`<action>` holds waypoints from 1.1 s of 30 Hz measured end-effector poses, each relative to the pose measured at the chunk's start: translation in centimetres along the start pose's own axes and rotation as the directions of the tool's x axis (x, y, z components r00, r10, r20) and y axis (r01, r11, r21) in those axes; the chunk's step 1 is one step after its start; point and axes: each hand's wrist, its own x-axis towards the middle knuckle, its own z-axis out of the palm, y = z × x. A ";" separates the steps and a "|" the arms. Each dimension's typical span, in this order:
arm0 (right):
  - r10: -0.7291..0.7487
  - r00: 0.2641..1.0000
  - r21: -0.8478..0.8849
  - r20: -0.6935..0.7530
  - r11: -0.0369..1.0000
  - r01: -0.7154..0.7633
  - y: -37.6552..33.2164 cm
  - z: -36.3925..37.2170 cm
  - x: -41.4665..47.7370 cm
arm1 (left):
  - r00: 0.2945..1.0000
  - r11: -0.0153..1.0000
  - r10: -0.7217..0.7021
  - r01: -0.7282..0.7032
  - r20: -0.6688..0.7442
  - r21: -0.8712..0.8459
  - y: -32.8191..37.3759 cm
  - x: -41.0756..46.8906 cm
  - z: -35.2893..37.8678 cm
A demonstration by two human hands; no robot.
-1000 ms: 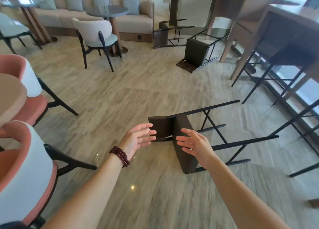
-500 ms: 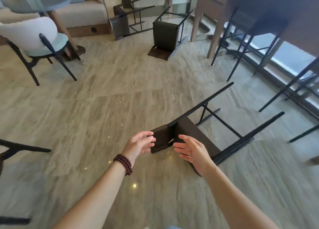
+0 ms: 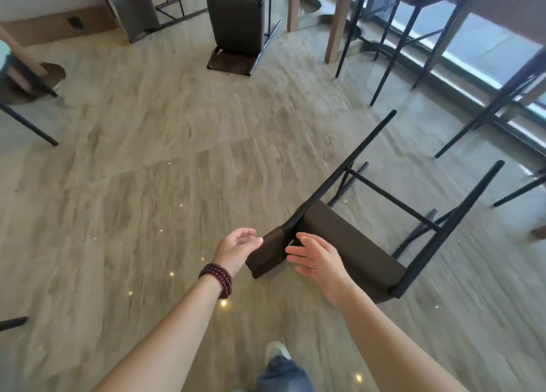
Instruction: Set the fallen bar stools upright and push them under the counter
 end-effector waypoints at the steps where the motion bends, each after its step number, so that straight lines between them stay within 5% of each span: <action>1: 0.015 1.000 0.016 -0.016 1.000 -0.015 0.7 0.6 1.7 | 1.000 0.999 -0.002 0.001 0.006 0.045 -1.0 2.0 0.2; 7: 0.096 0.991 0.072 -0.092 0.993 -0.089 7.3 3.2 10.4 | 0.999 0.920 -0.017 -0.003 0.046 0.393 -8.8 12.9 2.0; 11: 0.134 0.983 0.133 -0.126 0.984 -0.118 13.3 4.5 16.4 | 0.991 0.658 0.012 -0.106 0.130 0.746 -15.1 19.7 4.2; 14: 0.160 0.977 0.180 -0.141 0.975 -0.134 17.1 5.3 20.1 | 0.977 0.499 -0.006 -0.183 0.214 0.847 -19.1 23.1 6.2; 20: 0.208 0.965 0.253 -0.160 0.954 -0.163 19.6 7.1 24.6 | 0.966 0.455 0.168 -0.253 0.196 0.854 -22.0 25.7 6.9; 33: 0.139 0.942 0.183 -0.305 0.979 -0.085 11.5 4.2 16.3 | 0.957 0.591 0.152 -0.289 0.248 0.753 -12.2 16.0 9.9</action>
